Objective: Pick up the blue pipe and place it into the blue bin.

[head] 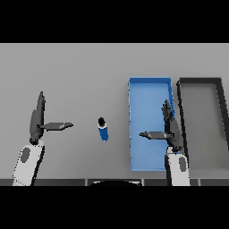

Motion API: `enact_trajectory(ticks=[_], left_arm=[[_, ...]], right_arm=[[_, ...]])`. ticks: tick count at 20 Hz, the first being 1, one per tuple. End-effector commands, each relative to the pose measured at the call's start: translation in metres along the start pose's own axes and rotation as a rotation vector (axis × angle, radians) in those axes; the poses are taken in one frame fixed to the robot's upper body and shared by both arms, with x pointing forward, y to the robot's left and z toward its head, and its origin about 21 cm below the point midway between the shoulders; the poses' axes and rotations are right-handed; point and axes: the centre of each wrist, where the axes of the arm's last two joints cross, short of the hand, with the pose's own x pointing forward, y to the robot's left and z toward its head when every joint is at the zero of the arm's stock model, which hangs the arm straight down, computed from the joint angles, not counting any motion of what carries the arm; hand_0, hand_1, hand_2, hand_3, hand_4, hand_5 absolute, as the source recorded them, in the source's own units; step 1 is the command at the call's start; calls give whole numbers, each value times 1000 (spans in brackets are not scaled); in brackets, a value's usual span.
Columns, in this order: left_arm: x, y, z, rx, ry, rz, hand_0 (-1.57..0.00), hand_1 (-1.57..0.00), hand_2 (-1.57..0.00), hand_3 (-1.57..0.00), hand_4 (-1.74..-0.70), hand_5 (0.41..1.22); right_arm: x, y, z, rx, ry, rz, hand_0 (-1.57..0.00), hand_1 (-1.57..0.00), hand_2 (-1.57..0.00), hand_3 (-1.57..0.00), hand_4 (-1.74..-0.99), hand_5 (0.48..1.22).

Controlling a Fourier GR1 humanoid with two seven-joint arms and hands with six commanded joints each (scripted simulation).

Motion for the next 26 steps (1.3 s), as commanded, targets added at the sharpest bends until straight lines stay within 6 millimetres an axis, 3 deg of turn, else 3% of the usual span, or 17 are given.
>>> enact_trajectory(ticks=[1,6,9,15,22,26], left_arm=[[0,-1,0,0,-5,1,1,1,1,1,-1006,586],[1,-6,0,2,-12,1,1,1,1,1,-1006,586],[-9,22,14,-243,-67,-137,1,1,1,1,-1011,588],[-3,26,17,-357,-85,-140,1,1,1,1,-1015,592],[6,6,32,-616,-46,-173,1,1,1,1,-1040,532],[13,-21,37,-734,-32,-173,1,1,1,1,-1086,480]], right_arm=[[0,-1,0,-1,0,0,1,1,1,1,-1222,603],[2,-7,-2,-4,5,4,1,1,1,1,-1222,603],[7,-23,21,111,-102,186,1,1,1,1,-1230,601],[15,-22,22,130,-80,238,1,1,1,1,-1225,592],[18,-21,21,160,-127,247,1,1,1,1,-1225,603],[14,-22,22,161,-112,244,1,1,1,1,-1244,607]])
